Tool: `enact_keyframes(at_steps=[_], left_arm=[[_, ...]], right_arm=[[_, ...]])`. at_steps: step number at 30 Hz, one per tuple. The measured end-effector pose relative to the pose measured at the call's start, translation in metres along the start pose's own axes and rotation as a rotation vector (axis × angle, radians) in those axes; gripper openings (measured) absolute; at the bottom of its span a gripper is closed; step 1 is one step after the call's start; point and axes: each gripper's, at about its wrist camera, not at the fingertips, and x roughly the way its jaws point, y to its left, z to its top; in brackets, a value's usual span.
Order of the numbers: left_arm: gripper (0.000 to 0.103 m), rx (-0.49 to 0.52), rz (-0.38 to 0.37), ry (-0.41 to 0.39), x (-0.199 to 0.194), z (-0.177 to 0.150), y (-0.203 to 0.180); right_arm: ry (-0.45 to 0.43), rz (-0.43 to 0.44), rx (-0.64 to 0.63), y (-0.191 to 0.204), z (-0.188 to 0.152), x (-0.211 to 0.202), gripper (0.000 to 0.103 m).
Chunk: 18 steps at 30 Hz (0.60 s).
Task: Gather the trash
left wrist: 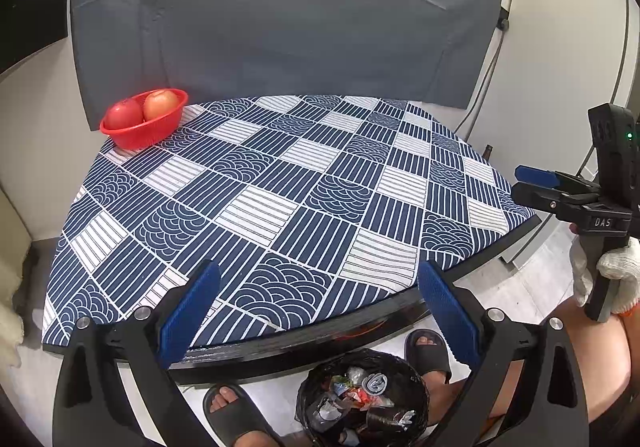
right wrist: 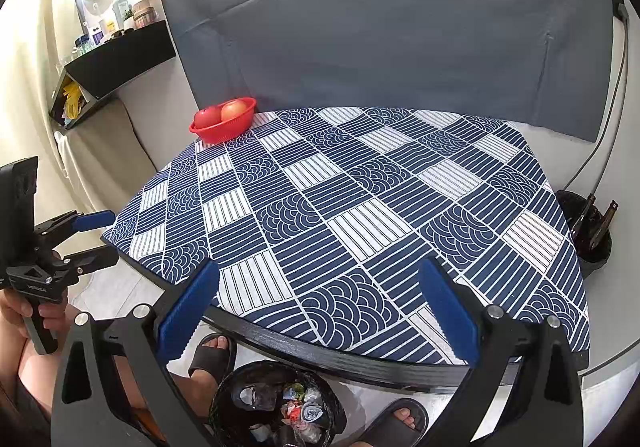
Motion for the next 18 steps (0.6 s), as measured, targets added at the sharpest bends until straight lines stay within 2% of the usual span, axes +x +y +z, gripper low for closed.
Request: enact_keyframes(at_steps=[18], left_arm=[[0.096, -0.008, 0.005, -0.008, -0.0013, 0.0000, 0.0017]], right_arm=[[0.003, -0.001, -0.003, 0.0006, -0.0001, 0.0005, 0.099]])
